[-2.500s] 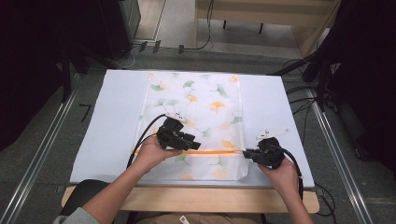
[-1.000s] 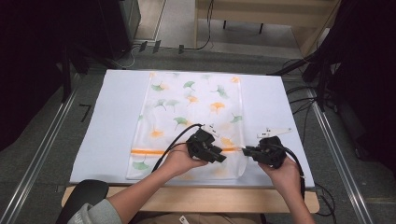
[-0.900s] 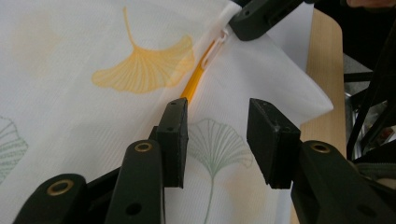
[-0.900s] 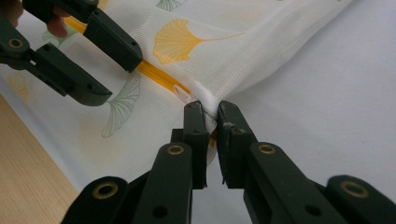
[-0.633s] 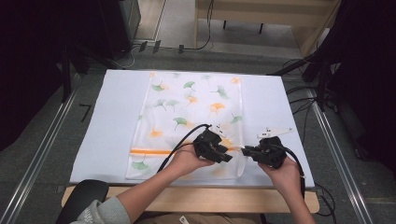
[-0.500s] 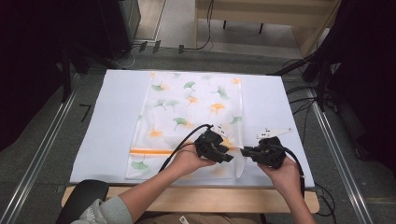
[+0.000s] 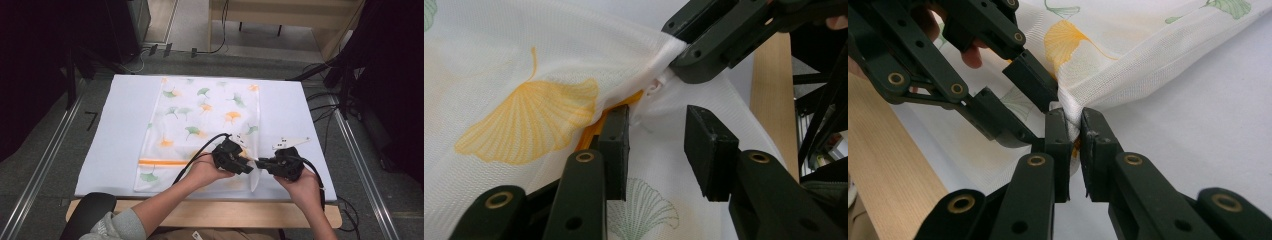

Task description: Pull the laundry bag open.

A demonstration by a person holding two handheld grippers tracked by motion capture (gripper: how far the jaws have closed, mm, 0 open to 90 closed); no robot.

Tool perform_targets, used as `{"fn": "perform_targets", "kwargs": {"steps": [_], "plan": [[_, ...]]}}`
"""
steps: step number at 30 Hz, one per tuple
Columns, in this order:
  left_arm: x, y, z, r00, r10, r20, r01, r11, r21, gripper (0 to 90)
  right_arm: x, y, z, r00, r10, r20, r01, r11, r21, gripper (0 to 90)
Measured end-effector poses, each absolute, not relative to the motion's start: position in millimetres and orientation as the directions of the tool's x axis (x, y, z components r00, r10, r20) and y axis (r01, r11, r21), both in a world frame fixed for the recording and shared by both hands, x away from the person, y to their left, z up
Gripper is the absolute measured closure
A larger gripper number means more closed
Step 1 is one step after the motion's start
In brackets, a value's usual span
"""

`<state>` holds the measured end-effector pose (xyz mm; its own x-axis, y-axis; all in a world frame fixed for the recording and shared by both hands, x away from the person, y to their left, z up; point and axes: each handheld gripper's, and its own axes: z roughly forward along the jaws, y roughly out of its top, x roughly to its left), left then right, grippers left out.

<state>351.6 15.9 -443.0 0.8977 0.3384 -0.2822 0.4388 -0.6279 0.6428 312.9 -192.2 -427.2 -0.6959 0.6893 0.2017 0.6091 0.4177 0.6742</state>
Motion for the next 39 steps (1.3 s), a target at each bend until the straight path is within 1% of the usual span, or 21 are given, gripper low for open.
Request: {"fn": "perform_targets", "kwargs": {"steps": [3,5,9,12,16,21,24,29,30,33,39], "plan": [[352.6,15.5,-442.7,0.885,0.352,-0.305,0.465,-0.621,0.631,71.0,312.5,-191.0,-426.9,-0.694,0.690,0.208,0.615,0.416,0.670,84.5],[355.0,15.9,-442.8,0.863,0.378,-0.336,0.505,-0.603,0.617,75.3,312.4,-190.4,-426.9,-0.696,0.688,0.206,0.613,0.419,0.670,84.5],[355.4,16.2,-442.0,0.858,0.368,-0.358,0.513,-0.588,0.625,80.1,312.9,-190.4,-427.0,-0.696,0.689,0.203,0.612,0.421,0.669,84.5],[354.7,14.2,-442.4,0.861,0.367,-0.352,0.508,-0.601,0.617,80.8,312.6,-189.3,-427.3,-0.696,0.690,0.198,0.612,0.426,0.667,84.6],[356.0,13.6,-443.6,0.856,0.371,-0.360,0.516,-0.587,0.624,81.9,312.1,-188.6,-425.9,-0.695,0.688,0.209,0.615,0.419,0.668,84.7],[356.1,12.0,-443.5,0.867,0.366,-0.339,0.498,-0.605,0.621,82.5,312.1,-187.8,-425.6,-0.700,0.682,0.212,0.612,0.418,0.671,84.7],[355.3,10.6,-444.1,0.871,0.365,-0.330,0.491,-0.609,0.623,85.9,311.9,-187.8,-424.8,-0.698,0.681,0.221,0.614,0.411,0.674,84.7],[355.2,9.5,-445.0,0.870,0.365,-0.332,0.493,-0.612,0.618,87.8,312.2,-187.3,-425.3,-0.705,0.675,0.219,0.609,0.418,0.674,84.7],[356.5,10.4,-445.1,0.869,0.364,-0.334,0.494,-0.612,0.618,89.7,312.3,-187.8,-425.5,-0.703,0.675,0.226,0.614,0.414,0.672,84.7],[357.8,11.7,-445.0,0.863,0.365,-0.349,0.505,-0.606,0.615,90.0,312.1,-188.0,-425.3,-0.704,0.674,0.226,0.612,0.412,0.675,84.7],[357.4,12.5,-444.5,0.863,0.364,-0.349,0.505,-0.609,0.612,90.0,311.7,-189.0,-425.4,-0.702,0.676,0.224,0.614,0.415,0.672,84.6]]}}
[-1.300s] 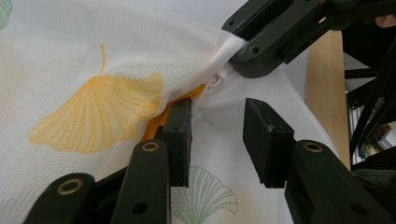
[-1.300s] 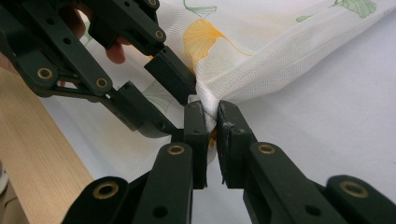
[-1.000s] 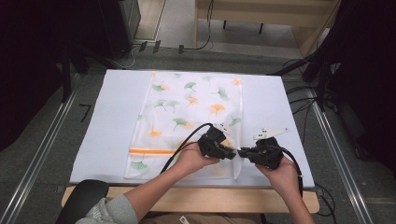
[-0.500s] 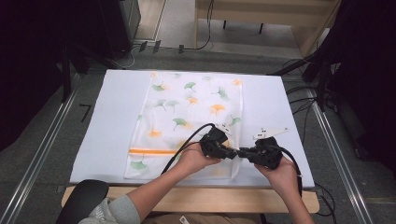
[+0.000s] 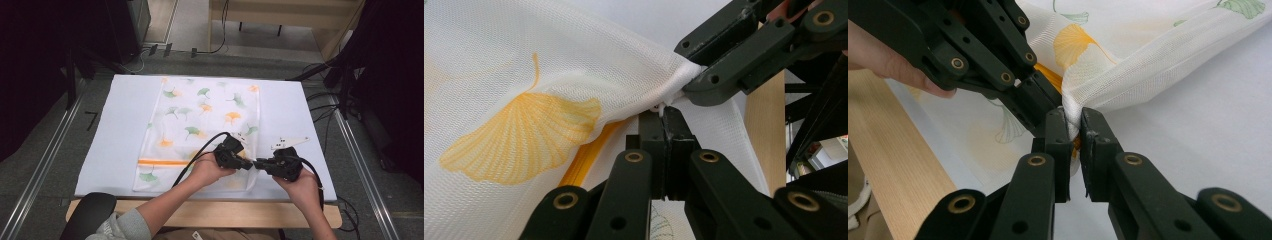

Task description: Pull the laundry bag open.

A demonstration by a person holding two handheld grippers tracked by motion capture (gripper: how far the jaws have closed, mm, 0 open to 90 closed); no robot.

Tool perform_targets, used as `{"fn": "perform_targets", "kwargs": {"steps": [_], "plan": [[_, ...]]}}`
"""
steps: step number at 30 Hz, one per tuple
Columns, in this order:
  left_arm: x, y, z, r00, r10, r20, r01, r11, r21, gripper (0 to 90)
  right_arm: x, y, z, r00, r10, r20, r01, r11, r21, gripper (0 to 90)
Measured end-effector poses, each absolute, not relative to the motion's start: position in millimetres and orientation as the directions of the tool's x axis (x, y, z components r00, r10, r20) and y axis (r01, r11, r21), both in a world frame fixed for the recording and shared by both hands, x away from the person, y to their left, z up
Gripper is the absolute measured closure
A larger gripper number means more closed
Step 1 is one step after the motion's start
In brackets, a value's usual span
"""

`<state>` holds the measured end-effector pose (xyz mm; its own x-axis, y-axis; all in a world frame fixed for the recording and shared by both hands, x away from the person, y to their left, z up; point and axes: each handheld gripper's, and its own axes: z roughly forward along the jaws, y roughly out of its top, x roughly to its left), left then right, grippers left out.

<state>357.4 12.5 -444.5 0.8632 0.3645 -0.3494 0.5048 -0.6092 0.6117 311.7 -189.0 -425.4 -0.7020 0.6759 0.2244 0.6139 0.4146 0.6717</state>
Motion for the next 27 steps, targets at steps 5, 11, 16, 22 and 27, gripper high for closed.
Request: {"fn": "perform_targets", "kwargs": {"steps": [5,11,16,22,27], "plan": [[360,16,-445,0.847,0.360,-0.391,0.531,-0.595,0.603,90.0,310,-190,-425,-0.704,0.675,0.223,0.610,0.413,0.676,84.5],[361,18,-448,0.846,0.367,-0.385,0.532,-0.596,0.601,90.0,310,-190,-424,-0.705,0.676,0.215,0.606,0.418,0.677,84.6],[362,20,-448,0.845,0.371,-0.387,0.536,-0.590,0.604,90.0,309,-189,-424,-0.704,0.677,0.215,0.607,0.415,0.678,84.5],[365,25,-451,0.839,0.384,-0.387,0.545,-0.600,0.586,90.0,309,-190,-423,-0.706,0.677,0.210,0.603,0.418,0.679,84.6],[367,36,-453,0.826,0.407,-0.389,0.563,-0.598,0.570,90.0,309,-192,-423,-0.702,0.678,0.216,0.606,0.411,0.681,84.5]]}}
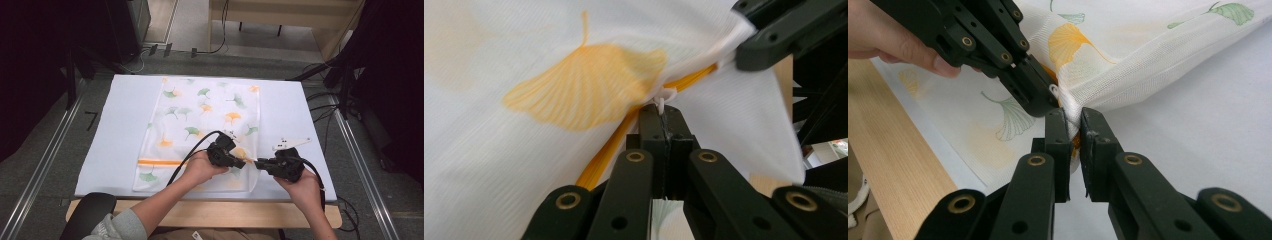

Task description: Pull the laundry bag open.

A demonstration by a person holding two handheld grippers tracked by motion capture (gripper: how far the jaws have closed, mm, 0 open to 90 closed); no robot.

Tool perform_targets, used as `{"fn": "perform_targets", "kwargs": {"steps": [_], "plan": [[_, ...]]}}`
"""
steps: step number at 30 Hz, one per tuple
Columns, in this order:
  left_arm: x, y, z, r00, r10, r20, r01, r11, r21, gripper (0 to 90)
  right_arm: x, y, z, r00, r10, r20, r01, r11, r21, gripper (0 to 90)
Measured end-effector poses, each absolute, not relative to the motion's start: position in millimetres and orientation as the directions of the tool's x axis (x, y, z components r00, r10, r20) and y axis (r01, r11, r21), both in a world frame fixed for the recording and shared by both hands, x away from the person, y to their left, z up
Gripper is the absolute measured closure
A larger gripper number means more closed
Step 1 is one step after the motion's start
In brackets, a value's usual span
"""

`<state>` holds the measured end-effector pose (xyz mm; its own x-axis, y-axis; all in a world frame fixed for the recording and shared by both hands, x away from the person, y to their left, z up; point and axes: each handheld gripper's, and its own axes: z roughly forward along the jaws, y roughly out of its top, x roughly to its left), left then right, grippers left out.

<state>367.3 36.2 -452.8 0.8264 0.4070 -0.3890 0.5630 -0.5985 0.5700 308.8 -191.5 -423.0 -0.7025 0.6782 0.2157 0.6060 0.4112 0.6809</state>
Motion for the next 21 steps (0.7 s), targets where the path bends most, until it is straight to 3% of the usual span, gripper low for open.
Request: {"fn": "perform_targets", "kwargs": {"steps": [21], "plan": [[369,49,-451,0.822,0.394,-0.410,0.568,-0.597,0.566,90.0,310,-189,-424,-0.707,0.671,0.222,0.605,0.413,0.680,84.6]]}}
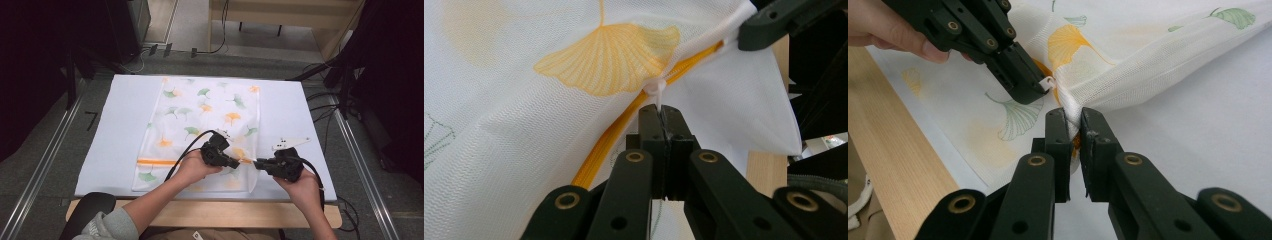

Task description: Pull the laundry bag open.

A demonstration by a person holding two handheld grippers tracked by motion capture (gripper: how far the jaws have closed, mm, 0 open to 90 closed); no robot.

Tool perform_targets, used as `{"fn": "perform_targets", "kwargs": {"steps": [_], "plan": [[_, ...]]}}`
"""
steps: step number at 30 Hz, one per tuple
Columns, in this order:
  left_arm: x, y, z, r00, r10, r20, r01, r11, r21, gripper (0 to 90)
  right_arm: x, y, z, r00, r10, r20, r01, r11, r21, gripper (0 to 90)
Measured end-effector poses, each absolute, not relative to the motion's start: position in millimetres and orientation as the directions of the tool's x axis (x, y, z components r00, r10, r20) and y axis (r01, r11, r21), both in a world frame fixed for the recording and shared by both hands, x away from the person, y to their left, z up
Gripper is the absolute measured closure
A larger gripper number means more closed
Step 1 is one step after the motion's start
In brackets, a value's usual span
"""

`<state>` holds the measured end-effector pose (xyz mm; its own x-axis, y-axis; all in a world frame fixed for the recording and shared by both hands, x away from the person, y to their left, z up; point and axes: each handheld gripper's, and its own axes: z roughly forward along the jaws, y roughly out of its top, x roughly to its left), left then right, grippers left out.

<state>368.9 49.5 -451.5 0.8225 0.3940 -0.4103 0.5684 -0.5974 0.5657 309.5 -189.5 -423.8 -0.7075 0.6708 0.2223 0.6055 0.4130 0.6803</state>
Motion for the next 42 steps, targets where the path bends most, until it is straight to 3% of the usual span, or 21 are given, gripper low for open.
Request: {"fn": "perform_targets", "kwargs": {"steps": [21,42], "plan": [[373,46,-449,0.795,0.420,-0.437,0.606,-0.545,0.579,88.7,308,-184,-425,-0.730,0.645,0.226,0.596,0.439,0.672,84.7],[363,50,-440,0.832,0.380,-0.403,0.554,-0.592,0.585,90.0,313,-199,-425,-0.688,0.690,0.227,0.618,0.392,0.681,84.4]]}}
